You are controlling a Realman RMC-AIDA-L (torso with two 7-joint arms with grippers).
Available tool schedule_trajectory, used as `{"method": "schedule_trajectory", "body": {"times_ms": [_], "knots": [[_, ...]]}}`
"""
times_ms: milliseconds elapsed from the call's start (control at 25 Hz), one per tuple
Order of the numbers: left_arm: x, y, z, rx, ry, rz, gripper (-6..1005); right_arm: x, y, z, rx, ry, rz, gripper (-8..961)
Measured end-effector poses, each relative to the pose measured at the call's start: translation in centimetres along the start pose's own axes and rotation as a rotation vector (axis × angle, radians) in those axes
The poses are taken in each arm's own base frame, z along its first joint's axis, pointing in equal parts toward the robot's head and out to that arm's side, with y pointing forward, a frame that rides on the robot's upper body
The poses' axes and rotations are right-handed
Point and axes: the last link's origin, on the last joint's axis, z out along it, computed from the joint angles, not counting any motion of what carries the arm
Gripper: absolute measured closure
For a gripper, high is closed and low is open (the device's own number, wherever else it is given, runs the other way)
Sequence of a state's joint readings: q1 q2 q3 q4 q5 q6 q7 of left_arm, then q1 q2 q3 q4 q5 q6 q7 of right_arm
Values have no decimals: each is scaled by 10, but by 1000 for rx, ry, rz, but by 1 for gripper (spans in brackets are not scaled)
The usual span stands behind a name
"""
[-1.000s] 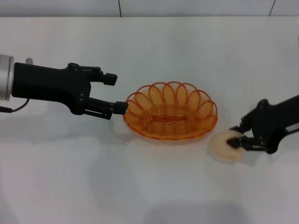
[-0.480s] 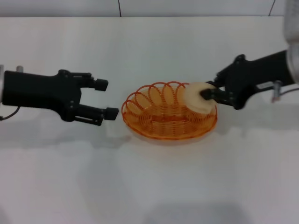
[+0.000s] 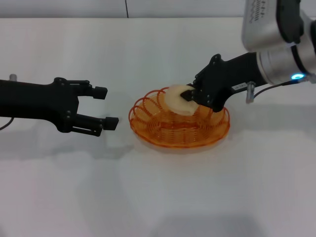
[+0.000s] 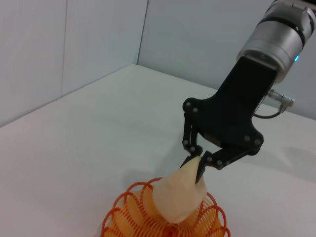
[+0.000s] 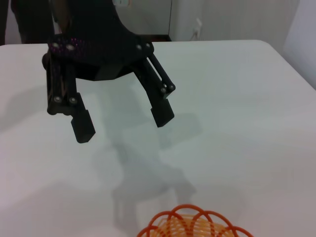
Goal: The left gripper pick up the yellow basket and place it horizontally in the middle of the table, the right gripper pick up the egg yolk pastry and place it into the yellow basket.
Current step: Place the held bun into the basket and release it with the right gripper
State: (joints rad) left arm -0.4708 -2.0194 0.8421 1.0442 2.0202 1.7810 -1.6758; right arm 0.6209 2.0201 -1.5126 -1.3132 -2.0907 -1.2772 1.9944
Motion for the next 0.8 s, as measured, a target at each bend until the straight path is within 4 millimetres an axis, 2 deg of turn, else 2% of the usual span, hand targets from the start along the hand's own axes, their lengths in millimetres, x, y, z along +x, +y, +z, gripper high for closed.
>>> {"method": "schedule_trajectory", "body": {"times_ms": [320,800], "knots": [[-1,-1,-2,6,-3,8,118,-1,4,12,6,16,-33,903],[-3,-1,-1,7,1,16,118,2,0,10,51,1,-26,524]]}}
